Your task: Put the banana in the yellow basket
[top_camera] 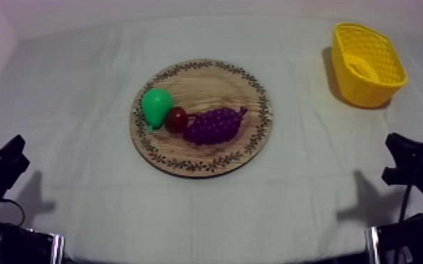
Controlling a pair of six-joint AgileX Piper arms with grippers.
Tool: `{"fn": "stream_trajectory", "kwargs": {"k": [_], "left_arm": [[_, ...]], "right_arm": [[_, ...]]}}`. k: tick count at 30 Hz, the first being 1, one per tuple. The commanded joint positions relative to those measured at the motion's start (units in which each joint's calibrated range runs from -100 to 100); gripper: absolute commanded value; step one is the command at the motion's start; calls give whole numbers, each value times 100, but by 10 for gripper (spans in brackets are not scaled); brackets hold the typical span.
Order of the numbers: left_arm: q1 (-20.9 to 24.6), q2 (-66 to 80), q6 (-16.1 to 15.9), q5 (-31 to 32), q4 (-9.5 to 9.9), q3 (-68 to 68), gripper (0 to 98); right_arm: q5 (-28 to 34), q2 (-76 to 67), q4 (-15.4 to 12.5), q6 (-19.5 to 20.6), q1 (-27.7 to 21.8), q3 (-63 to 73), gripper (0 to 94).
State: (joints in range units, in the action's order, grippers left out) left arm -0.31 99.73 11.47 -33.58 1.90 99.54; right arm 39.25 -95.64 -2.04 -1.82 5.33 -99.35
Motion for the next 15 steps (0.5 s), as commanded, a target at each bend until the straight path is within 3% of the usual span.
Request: {"fn": "stream_trajectory", "kwargs": {"k": [1, 6, 15], "left_arm": [[-1, 1, 0, 3, 2, 1, 1], [-1, 1, 1, 3, 2, 1, 1], [-1, 1, 3, 3, 2, 1, 1]], "right_arm": [[-80, -2, 48, -397, -69, -15, 7], [-99, -10, 82, -1010, -194, -29, 6], [-103, -12, 89, -1015, -378, -32, 6]]}}
